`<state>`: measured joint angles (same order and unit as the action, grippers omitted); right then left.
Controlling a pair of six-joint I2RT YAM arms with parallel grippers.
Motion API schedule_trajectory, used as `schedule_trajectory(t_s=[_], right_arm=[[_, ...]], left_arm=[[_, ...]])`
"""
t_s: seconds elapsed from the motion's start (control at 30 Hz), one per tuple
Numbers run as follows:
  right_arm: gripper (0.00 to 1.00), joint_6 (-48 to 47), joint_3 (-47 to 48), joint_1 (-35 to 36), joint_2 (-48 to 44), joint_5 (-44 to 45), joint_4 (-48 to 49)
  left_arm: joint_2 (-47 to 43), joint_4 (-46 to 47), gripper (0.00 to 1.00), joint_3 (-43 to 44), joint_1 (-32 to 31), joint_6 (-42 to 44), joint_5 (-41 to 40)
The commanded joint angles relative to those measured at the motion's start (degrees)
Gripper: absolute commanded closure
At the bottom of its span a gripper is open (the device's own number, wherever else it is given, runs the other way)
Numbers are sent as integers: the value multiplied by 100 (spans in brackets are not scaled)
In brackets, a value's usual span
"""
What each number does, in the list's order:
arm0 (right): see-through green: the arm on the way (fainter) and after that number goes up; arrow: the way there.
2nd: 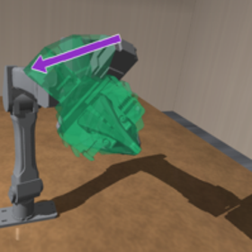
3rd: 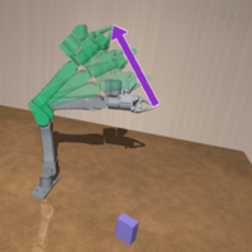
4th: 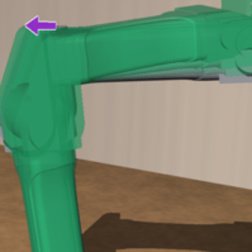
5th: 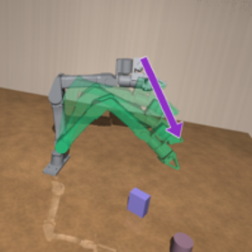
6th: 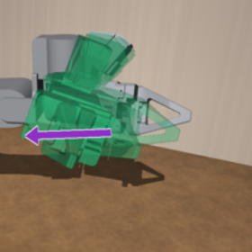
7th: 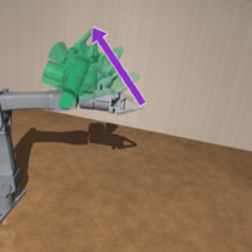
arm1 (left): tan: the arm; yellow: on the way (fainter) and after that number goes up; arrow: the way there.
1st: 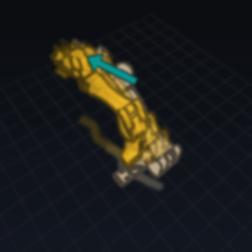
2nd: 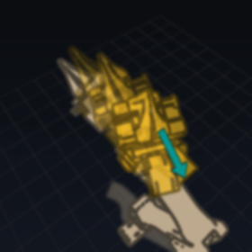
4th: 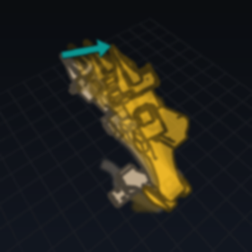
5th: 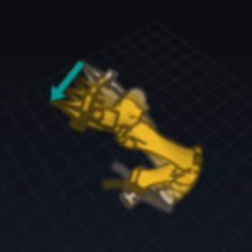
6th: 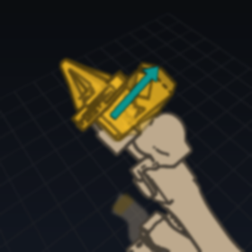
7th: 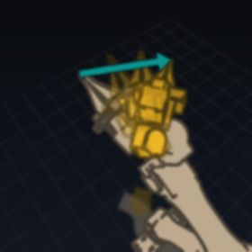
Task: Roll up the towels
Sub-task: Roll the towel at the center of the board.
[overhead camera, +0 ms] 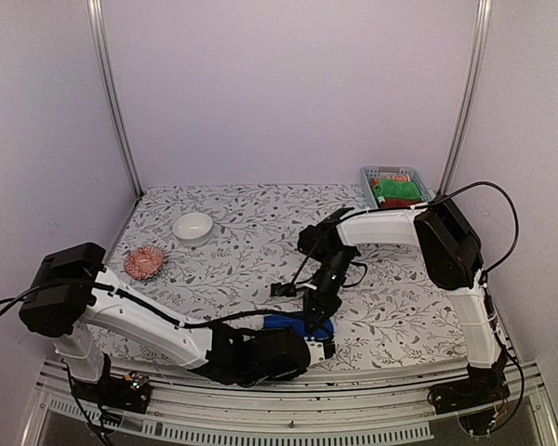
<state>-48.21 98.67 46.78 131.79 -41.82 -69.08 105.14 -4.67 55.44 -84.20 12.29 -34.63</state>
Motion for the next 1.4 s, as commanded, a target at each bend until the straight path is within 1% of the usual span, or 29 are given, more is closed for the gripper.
schedule_trajectory(t_s=[0.0, 0.13, 0.27, 0.37, 0.5, 0.57, 0.67, 0.73, 0.8, 0.9, 1.0, 1.03, 1.1, 1.17, 1.23, 1.27, 1.37], right_arm=[[87, 57, -432, 167, 694, 854, 184], [86, 48, -437, 172, 733, 838, 184], [86, 31, -437, 161, 717, 821, 185], [86, 14, -436, 143, 679, 796, 178], [85, -17, -451, 110, 575, 678, 115], [82, -50, -493, 71, 401, 575, 63], [68, -71, -535, -98, -191, 586, 46], [57, 41, -504, -291, -537, 609, -36], [51, 43, -511, -528, -958, 559, -158], [49, 15, -632, -920, -1606, 411, -275], [49, -4, -1002, -1266, -2333, 231, -164], [49, 2, -1152, -1355, -2570, 212, -49], [49, 94, -1590, -1483, -3112, 272, 508], [49, 419, -2308, -1509, -3871, 792, 1538], [48, 474, -3110, -1499, -4580, 1056, 2416], [47, 438, -3400, -1479, -4834, 1200, 2791], [46, 358, -3811, -1314, -5275, 1589, 3309]], left_arm=[[21, 338, 38, 32, 200, 406, -437], [111, 398, 39, 11, 415, 420, -398], [222, 321, 43, -12, 600, 301, -138], [275, 289, 49, -50, 668, 232, 50], [292, 278, 63, -93, 714, 181, 193], [317, 226, 69, -101, 757, 117, 323], [332, 164, 79, -145, 795, 11, 454], [302, 102, 83, -179, 849, -86, 613], [261, 29, 85, -195, 900, -211, 802], [152, -81, 87, -188, 1023, -437, 1227], [50, -196, 87, -152, 1250, -721, 1869], [27, -254, 87, -116, 1351, -823, 2128], [43, -358, 87, -59, 1607, -992, 2666], [143, -450, 88, 43, 1860, -1189, 3184], [305, -597, 88, 194, 2106, -1309, 3894], [385, -635, 88, 263, 2206, -1367, 4126], [626, -697, 89, 437, 2507, -1647, 4725]])
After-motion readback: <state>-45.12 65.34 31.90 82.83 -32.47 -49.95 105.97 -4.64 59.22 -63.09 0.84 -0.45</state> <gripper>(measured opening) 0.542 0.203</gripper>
